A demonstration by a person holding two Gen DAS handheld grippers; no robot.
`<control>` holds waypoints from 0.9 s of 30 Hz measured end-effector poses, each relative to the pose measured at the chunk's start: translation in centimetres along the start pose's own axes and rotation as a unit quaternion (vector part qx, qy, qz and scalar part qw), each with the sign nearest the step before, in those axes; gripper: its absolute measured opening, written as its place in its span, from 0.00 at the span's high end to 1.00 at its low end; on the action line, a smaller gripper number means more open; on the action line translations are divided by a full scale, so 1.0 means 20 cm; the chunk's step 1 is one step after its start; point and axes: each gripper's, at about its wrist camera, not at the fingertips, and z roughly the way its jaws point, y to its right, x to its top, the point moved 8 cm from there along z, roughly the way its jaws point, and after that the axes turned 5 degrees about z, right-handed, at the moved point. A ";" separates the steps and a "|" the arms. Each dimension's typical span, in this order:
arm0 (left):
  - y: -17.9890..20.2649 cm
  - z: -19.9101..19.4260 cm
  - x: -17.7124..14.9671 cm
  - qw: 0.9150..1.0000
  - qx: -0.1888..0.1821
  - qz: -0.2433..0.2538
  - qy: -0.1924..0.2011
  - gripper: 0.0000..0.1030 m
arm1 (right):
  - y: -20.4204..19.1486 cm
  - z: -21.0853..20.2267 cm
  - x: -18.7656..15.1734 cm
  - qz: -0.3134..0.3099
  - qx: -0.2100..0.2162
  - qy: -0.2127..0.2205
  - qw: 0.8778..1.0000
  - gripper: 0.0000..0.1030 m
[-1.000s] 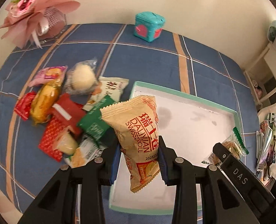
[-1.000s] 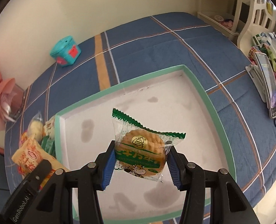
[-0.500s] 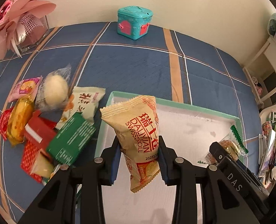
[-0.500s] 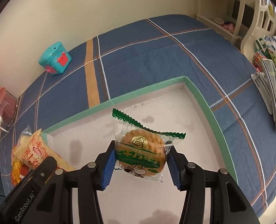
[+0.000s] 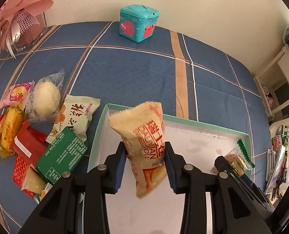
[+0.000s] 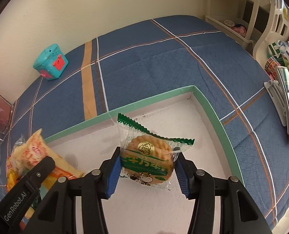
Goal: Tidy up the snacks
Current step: 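Carry both snacks over the tray and open both grippers to drop them, then withdraw both grippers from the tray back toward the snack pile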
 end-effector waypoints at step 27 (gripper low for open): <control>-0.30 -0.25 -0.09 0.996 0.086 -0.007 0.012 0.17 | -0.05 -0.19 -0.18 -0.026 -0.005 -0.021 0.999 0.17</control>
